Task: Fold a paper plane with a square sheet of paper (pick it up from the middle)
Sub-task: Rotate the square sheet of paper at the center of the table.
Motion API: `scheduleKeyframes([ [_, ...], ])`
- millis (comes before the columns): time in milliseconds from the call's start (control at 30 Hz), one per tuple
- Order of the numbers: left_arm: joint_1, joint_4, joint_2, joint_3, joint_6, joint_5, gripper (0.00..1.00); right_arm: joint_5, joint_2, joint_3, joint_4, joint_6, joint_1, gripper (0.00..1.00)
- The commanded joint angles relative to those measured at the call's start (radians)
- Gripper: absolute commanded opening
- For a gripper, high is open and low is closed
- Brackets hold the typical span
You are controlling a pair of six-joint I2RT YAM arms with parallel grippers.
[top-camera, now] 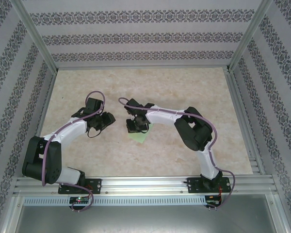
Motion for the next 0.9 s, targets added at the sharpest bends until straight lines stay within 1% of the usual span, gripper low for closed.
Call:
scheduleKeyframes([
  [0, 0.012, -0.008, -0.001, -0.016, -0.012, 0.004, 0.39, -0.015, -0.011, -0.036, -0.042, -0.036, 0.013, 0.11],
  [100, 0.013, -0.004, 0.005, -0.017, -0.007, 0.025, 0.39, -0.041, -0.057, -0.114, -0.066, -0.143, 0.026, 0.11],
  [200, 0.013, -0.003, 0.020, -0.014, 0.000, 0.050, 0.40, 0.022, -0.122, -0.192, -0.071, -0.253, 0.016, 0.11],
  [267, 0.011, 0.000, 0.029, -0.012, 0.006, 0.076, 0.40, 0.003, -0.154, -0.189, -0.075, -0.276, -0.009, 0.10],
  [333, 0.008, 0.003, 0.036, -0.012, 0.008, 0.094, 0.40, -0.010, -0.200, -0.177, -0.040, -0.251, -0.027, 0.11],
  [433, -0.002, 0.010, 0.046, -0.012, 0.011, 0.126, 0.41, -0.003, -0.255, -0.163, 0.036, -0.129, -0.059, 0.19],
  [500, -0.015, 0.018, 0.051, -0.012, 0.008, 0.145, 0.43, 0.060, -0.277, -0.177, 0.076, -0.039, -0.084, 0.27],
  [567, -0.036, 0.024, 0.056, -0.011, 0.004, 0.160, 0.44, 0.106, -0.277, -0.189, 0.084, 0.004, -0.110, 0.32],
  [667, -0.078, 0.030, 0.075, -0.001, 0.004, 0.175, 0.47, 0.156, -0.255, -0.182, 0.062, 0.043, -0.144, 0.36],
  [867, -0.176, 0.067, 0.154, 0.033, -0.009, 0.205, 0.51, 0.146, -0.177, -0.099, 0.051, 0.029, -0.198, 0.38],
])
